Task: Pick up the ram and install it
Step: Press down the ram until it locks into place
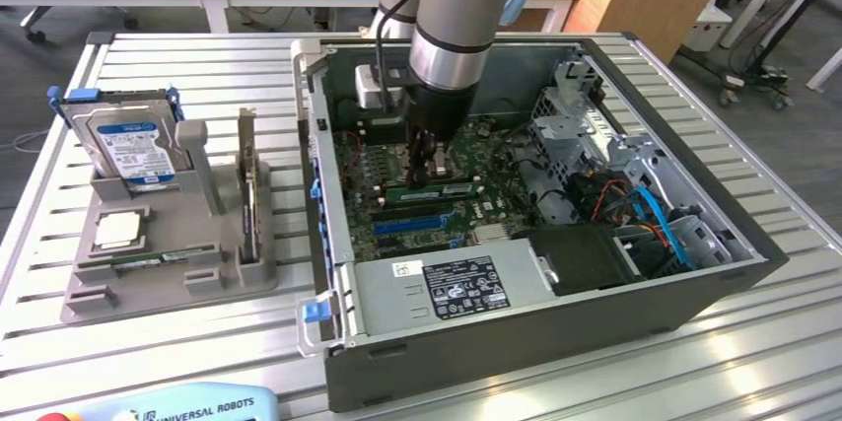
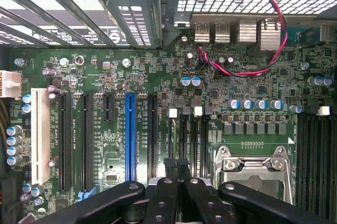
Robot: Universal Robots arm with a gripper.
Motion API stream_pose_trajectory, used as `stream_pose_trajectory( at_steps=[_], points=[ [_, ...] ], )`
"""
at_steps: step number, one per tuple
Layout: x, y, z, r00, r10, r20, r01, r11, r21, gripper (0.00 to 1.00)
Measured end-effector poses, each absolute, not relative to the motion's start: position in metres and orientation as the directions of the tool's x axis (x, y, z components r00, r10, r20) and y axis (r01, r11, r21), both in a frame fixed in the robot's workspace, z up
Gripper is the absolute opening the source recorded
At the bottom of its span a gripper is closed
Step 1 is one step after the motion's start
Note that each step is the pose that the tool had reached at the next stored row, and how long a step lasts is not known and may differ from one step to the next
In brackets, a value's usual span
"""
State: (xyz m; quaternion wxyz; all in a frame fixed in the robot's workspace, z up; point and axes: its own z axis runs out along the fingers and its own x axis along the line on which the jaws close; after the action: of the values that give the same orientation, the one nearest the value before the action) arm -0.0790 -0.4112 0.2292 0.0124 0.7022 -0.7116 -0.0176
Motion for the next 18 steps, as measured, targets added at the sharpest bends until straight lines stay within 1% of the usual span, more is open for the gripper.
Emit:
stream_pose_trajectory(
  at_steps=[18],
  points=[
    [-0.079,-0.4111,0.225,-0.013,-1.0,-0.007,-0.999,0.013,0.043,0.1]
  ],
)
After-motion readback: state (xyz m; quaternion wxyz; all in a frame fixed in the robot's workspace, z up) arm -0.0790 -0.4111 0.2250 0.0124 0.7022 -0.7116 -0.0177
